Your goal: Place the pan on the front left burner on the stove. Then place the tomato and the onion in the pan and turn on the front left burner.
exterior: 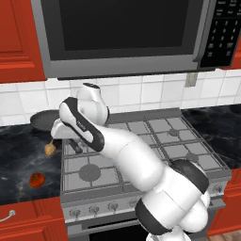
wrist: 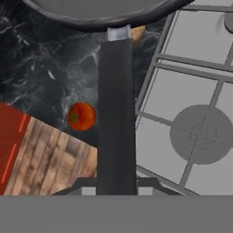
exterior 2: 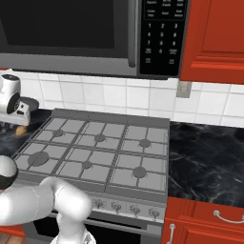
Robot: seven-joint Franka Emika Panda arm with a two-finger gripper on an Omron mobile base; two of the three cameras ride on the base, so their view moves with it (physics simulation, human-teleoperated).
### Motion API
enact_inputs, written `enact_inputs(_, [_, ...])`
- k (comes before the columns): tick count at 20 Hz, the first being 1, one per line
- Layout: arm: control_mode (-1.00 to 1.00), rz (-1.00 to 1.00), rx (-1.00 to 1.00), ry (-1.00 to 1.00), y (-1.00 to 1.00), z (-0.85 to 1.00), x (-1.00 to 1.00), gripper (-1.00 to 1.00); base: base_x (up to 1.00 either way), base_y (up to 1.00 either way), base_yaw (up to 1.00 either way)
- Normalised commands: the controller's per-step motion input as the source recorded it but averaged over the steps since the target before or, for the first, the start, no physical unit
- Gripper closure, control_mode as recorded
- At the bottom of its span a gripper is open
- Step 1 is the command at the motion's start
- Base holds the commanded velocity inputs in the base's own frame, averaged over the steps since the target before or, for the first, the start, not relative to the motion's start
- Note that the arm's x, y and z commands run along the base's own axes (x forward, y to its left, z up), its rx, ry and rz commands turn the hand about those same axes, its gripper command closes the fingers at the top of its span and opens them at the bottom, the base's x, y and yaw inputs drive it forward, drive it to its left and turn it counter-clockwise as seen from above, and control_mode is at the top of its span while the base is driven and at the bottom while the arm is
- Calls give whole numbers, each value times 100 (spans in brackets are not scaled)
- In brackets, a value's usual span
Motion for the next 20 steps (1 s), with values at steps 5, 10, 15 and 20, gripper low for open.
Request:
enact_inputs(5, [-100, 5, 0, 0, -77, 29, -2, 100, 0, 0, 0])
enact_inputs(10, [-100, 6, 0, 0, -76, 17, -3, 100, 0, 0, 0])
enact_inputs(15, [-100, 7, 0, 0, -75, 5, -18, 100, 0, 0, 0])
enact_inputs(20, [-100, 8, 0, -4, -68, 3, -35, 100, 0, 0, 0])
